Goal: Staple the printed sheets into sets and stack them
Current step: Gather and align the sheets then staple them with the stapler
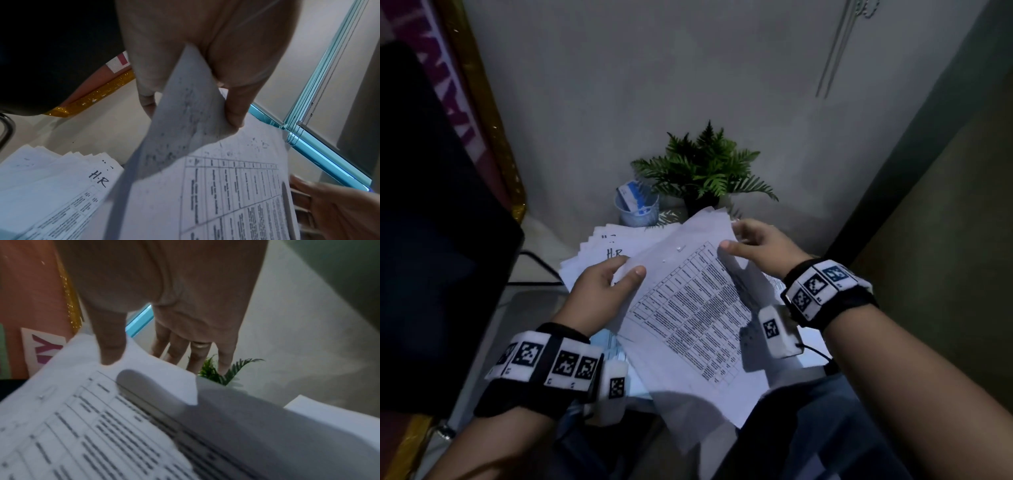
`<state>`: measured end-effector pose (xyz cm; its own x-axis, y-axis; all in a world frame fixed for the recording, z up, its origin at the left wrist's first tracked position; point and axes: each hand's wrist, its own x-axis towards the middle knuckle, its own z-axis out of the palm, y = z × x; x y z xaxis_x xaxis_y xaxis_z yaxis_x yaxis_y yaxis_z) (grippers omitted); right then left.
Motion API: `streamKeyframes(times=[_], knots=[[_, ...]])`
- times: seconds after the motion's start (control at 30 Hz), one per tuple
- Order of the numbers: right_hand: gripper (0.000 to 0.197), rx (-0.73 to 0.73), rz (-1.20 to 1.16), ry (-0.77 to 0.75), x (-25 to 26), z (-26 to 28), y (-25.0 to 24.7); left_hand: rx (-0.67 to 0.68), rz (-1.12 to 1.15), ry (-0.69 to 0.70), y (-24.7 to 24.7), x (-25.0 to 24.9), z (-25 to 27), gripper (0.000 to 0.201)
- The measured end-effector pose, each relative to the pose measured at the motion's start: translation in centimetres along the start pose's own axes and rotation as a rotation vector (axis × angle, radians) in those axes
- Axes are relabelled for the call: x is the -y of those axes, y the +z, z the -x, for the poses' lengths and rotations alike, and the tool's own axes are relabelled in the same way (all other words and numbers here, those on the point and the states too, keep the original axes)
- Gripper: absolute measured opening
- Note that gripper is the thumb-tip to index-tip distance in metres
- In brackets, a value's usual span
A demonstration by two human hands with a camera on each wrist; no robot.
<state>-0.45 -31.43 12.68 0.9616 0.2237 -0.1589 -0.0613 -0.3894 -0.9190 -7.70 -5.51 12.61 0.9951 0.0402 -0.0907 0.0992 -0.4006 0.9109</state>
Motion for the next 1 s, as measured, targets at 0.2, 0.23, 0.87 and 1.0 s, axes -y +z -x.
streamKeyframes(times=[0.2, 0.23, 0.87, 1.0], knots=[[0.019, 0.009, 0.124, -0.089, 2.6, 0.7, 2.0, -0.046, -0.206, 0.100, -0.8, -0.6, 0.2, 0.009], [0.016, 0.025, 0.156, -0.098, 2.9, 0.8, 2.4, -0.023, -0.199, 0.124, -0.6, -0.9, 0.2, 0.003], [0.026, -0.075, -0.044, 0.152, 4.7, 4.8, 8.7, -0.154, 0.055, 0.153, 2.2, -0.9, 1.4, 0.016], [0.022, -0.071, -0.127, 0.197, 5.0, 5.0, 8.7, -0.154, 0.054, 0.192, 2.3, -1.2, 1.7, 0.019]])
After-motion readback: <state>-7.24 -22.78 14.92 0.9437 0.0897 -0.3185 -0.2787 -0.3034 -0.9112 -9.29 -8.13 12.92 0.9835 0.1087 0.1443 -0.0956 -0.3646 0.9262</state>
